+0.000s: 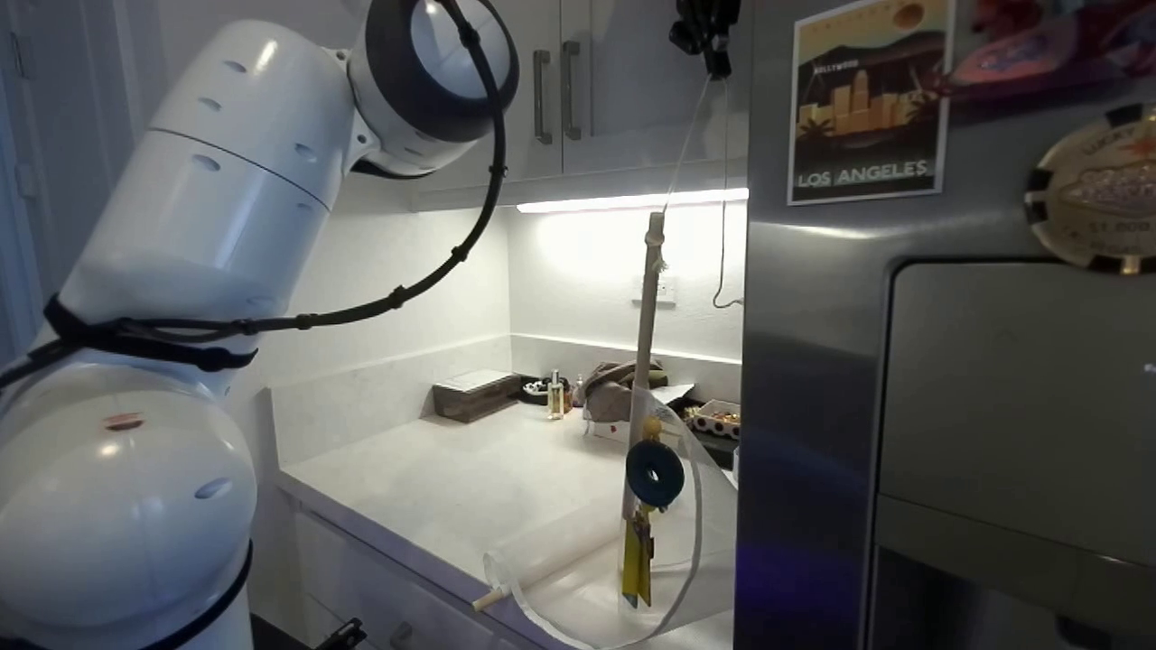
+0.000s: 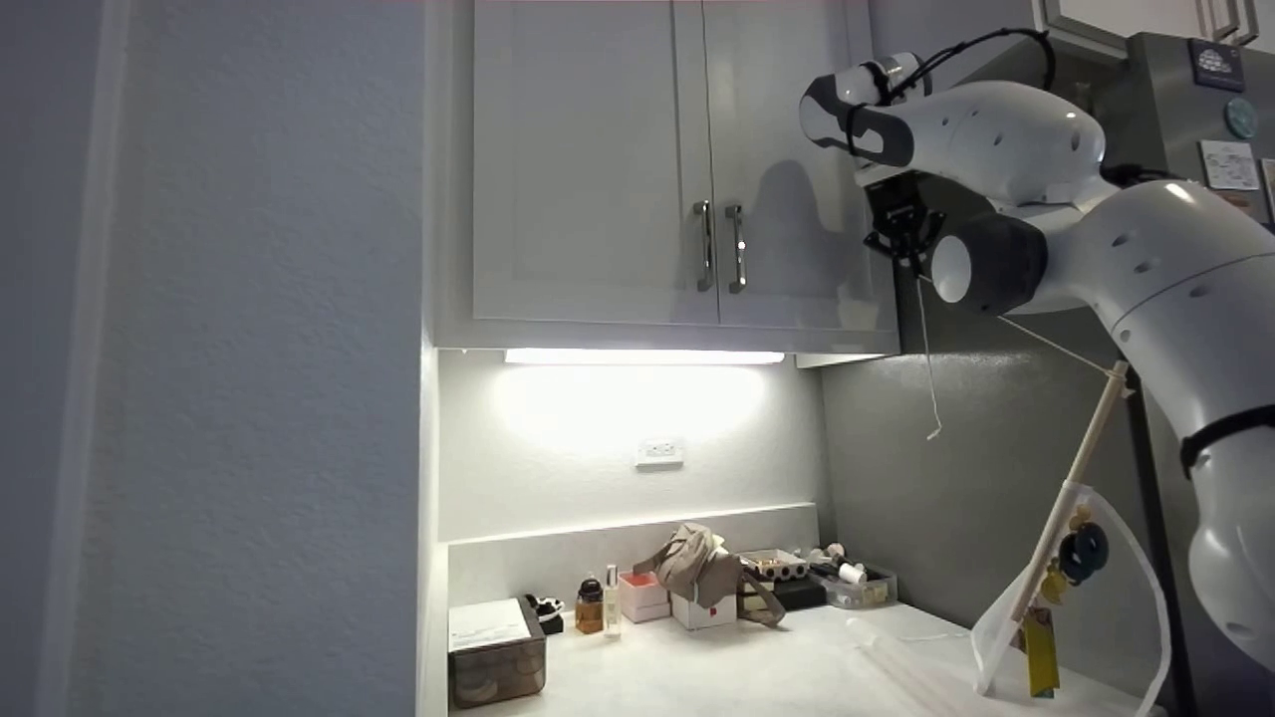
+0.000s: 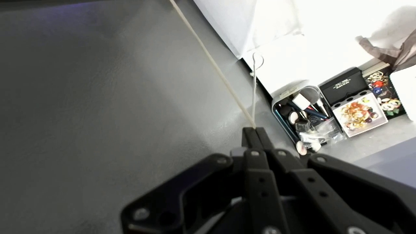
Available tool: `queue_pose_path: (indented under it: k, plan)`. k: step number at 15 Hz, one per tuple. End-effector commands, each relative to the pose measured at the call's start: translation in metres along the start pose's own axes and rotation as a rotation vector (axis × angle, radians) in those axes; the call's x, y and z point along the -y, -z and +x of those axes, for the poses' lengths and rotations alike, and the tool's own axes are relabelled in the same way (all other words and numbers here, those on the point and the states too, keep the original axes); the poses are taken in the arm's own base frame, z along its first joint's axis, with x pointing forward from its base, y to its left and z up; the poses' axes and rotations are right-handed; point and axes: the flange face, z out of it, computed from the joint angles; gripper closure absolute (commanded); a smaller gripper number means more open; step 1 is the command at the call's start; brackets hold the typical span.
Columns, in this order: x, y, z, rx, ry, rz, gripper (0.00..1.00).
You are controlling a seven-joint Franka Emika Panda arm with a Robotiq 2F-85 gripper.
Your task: Take the bottle on the counter, put it in the kitchen cabinet and close it, then take the blind on the counter and hang it to the wall
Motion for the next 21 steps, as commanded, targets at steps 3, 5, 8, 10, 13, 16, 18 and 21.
queue_pose_path:
  k: [3, 5, 8, 10, 13, 16, 18, 21]
  plan:
    - [-0.008, 0.010, 0.001, -0.049, -0.008, 0.020, 1.00]
    - [-0.007, 0.008, 0.002, -0.049, -0.009, 0.019, 1.00]
    - [-0.008, 0.009, 0.004, -0.059, -0.018, 0.027, 1.00]
    - [-0.010, 0.013, 0.006, -0.088, -0.043, 0.045, 1.00]
    - [-0.016, 0.022, 0.008, -0.139, -0.083, 0.069, 1.00]
    - [-0.025, 0.032, 0.009, -0.185, -0.133, 0.095, 1.00]
    - [-0.034, 0.039, 0.006, -0.206, -0.159, 0.105, 1.00]
    - [-0.054, 0.054, -0.004, -0.236, -0.185, 0.140, 1.00]
